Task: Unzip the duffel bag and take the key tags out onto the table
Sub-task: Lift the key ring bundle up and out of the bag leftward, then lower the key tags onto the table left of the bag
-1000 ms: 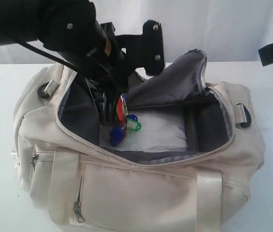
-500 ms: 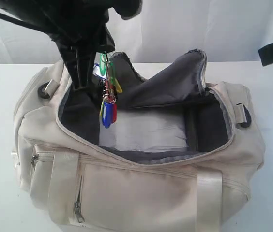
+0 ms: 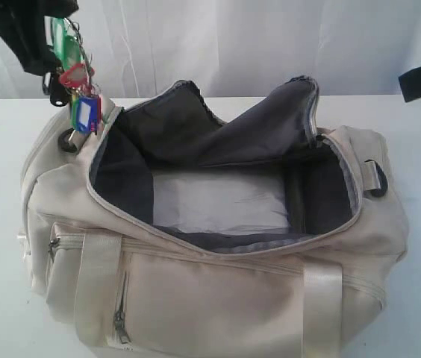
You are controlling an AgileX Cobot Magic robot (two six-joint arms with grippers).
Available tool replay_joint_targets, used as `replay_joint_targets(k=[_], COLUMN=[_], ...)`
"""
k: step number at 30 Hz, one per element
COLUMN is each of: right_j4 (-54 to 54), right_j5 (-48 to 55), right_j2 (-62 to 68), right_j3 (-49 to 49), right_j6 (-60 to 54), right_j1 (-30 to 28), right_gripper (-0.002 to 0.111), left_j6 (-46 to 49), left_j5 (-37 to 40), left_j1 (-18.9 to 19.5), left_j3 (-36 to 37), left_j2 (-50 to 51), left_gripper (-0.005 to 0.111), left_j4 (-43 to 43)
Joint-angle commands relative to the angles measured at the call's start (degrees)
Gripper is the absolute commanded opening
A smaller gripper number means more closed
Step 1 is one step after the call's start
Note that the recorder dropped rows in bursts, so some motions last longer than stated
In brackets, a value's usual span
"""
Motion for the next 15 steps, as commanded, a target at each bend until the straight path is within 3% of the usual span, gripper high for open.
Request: replay_joint_targets(k=[1, 10, 15], right_j4=[-0.29, -0.29, -0.29], right_j5=[0.07, 0.07, 0.07], right_j2=[-0.38, -0.38, -0.38], right_j3=[0.33, 0.33, 0.33], right_j6=[-0.63, -0.63, -0.63], right_j1=[0.07, 0.07, 0.07], right_gripper=[0.000, 0.000, 0.000], left_j6=[-0.78, 0.62, 0.36], left_j5=[1.84, 10.15, 9.60], left_j1=[2.68, 8.75, 10.12], left_j3=[-0.05, 0.07, 0.07], left_j2=[-3.83, -7.39, -7.61], left_gripper=[0.000, 0.000, 0.000], left_j4=[0.79, 0.90, -0.52])
